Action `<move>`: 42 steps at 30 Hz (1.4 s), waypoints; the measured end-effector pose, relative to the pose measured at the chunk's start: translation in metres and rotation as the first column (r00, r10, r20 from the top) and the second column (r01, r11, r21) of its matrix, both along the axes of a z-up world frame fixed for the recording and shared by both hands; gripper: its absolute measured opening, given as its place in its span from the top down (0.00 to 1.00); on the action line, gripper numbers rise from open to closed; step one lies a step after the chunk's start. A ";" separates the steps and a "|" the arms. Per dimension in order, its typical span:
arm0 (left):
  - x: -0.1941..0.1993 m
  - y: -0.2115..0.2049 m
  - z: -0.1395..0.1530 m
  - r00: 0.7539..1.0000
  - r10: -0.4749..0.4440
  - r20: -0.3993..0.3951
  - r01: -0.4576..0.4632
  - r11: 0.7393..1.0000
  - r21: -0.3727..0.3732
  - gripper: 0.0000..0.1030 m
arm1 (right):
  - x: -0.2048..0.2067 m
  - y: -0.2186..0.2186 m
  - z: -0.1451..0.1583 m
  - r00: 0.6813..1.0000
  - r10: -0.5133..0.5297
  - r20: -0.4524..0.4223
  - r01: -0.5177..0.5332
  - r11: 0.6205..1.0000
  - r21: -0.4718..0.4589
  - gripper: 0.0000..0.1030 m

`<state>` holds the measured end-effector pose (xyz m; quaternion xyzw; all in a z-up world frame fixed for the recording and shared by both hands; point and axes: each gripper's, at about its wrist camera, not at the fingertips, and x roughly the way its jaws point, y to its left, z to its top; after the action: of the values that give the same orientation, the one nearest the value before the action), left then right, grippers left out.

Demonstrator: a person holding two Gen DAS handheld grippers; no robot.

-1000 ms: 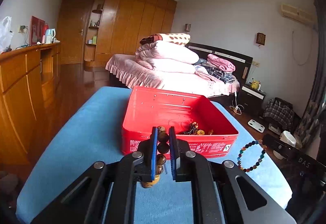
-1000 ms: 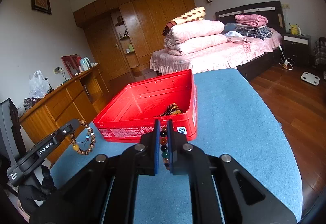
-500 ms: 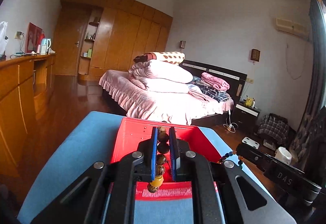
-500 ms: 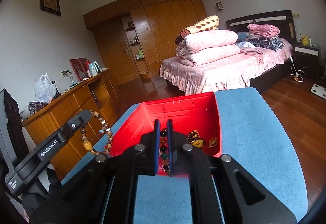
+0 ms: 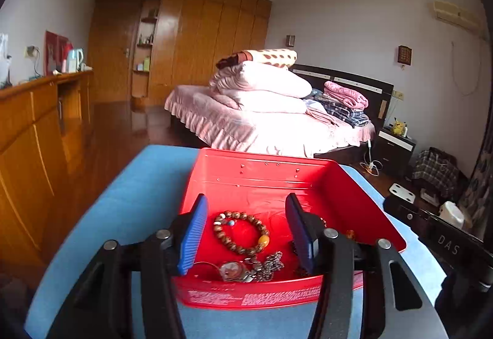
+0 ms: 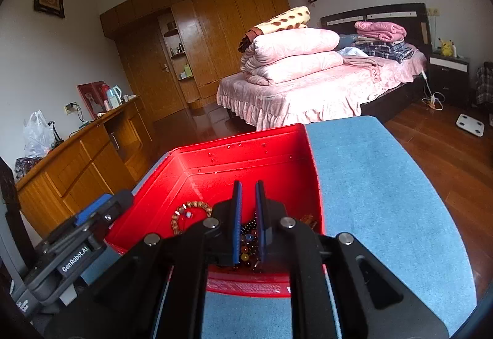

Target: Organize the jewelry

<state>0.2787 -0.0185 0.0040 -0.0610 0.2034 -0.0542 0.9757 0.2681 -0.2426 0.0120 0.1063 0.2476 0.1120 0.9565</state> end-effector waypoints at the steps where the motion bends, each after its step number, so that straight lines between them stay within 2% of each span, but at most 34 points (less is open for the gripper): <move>1: -0.005 0.003 0.001 1.000 0.003 0.001 -0.003 1.000 -0.003 0.49 | -0.004 0.000 -0.002 1.000 0.001 -0.002 -0.001 1.000 -0.011 0.91; 3: -0.013 0.005 0.004 1.000 0.007 0.005 -0.007 1.000 -0.006 0.49 | -0.014 0.001 -0.005 1.000 -0.003 -0.007 0.003 0.999 -0.044 0.91; 7: -0.031 0.010 0.005 1.000 0.028 0.011 -0.029 0.999 0.027 0.41 | -0.032 0.003 -0.008 1.000 0.008 -0.014 -0.009 0.997 -0.074 0.91; 11: -0.046 0.014 0.007 0.999 0.041 0.008 -0.041 0.998 0.056 0.41 | -0.049 0.007 -0.008 1.000 0.019 -0.011 -0.020 0.995 -0.093 0.87; 19: -0.075 0.017 0.008 0.998 0.060 0.016 -0.061 0.995 0.085 0.39 | -0.072 0.015 -0.008 0.999 0.053 -0.009 -0.054 0.994 -0.097 0.84; 27: -0.095 0.021 0.000 0.998 0.067 0.014 -0.068 0.994 0.081 0.38 | -0.098 0.012 -0.018 0.998 0.066 -0.008 -0.066 0.995 -0.075 0.83; 33: -0.111 0.021 0.004 0.996 0.078 0.049 -0.082 0.992 0.092 0.30 | -0.116 0.008 -0.014 0.998 0.055 0.033 -0.052 0.996 -0.069 0.70; 34: -0.115 0.021 0.005 0.995 0.078 0.057 -0.083 0.992 0.095 0.27 | -0.119 0.007 -0.013 0.998 0.051 0.039 -0.049 0.997 -0.068 0.66; 39: -0.128 0.021 0.011 0.992 0.077 0.104 -0.088 0.991 0.098 0.13 | -0.133 0.005 -0.008 0.995 0.025 0.094 -0.017 0.996 -0.092 0.29; 40: -0.130 0.021 0.012 0.990 0.079 0.113 -0.091 0.991 0.099 0.10 | -0.135 0.005 -0.007 0.994 0.020 0.110 -0.010 0.996 -0.094 0.15; 42: -0.135 0.021 0.015 0.988 0.083 0.130 -0.097 0.990 0.104 0.06 | -0.139 0.003 -0.005 0.991 0.016 0.132 -0.004 0.996 -0.094 0.10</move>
<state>0.1441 0.0028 0.0192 -0.0128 0.1417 -0.0026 0.9898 0.1289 -0.2392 0.0069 0.0525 0.1890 0.1119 0.9742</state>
